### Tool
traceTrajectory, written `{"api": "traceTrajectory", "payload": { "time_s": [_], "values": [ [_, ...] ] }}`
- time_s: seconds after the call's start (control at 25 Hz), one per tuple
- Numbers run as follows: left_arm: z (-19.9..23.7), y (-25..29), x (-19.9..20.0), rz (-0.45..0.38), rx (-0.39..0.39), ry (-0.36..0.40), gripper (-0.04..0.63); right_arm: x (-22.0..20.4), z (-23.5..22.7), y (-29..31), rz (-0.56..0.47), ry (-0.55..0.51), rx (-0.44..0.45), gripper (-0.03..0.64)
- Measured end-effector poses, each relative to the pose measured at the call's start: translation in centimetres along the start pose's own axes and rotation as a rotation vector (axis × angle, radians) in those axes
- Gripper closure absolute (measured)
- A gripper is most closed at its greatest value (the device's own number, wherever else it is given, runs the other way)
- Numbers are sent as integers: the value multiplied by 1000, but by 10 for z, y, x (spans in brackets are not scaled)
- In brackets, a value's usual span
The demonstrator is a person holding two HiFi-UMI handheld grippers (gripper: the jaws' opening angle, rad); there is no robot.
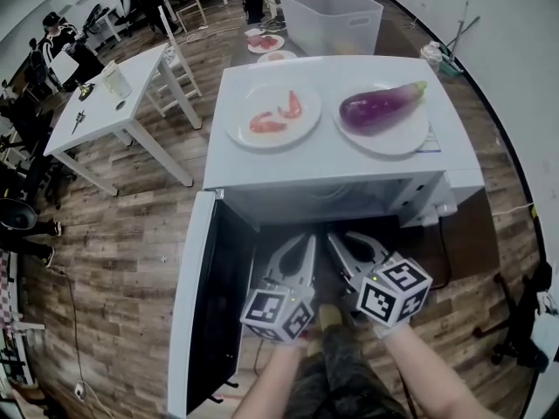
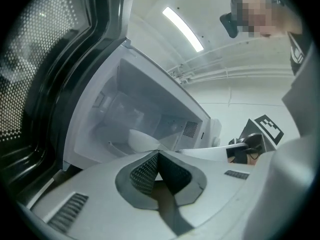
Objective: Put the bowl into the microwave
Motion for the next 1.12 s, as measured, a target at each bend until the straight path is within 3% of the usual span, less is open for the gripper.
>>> {"api": "traceTrajectory", "payload": {
  "time_s": [0.16,0.84,1.12],
  "values": [
    [-9,-11,0,3,-18,16,595,-4,10,-11,6,-73,6,615],
    [-49,-54,3,22,-63,28,594,-15,46,-59,5,-141,13,614],
    [-63,-68,13,7,-47,16,595,-8,60,-74,-17,-176,26,615]
  ]
}}
Point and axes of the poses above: the fingertips, and each gripper's own axes: y forward along the fingers, z to its left, x out of its top, the point moved 2 cm from there along -y, backward along the fingers, and after that the axes turned 12 degrees about -z, right-handed, at the moved point
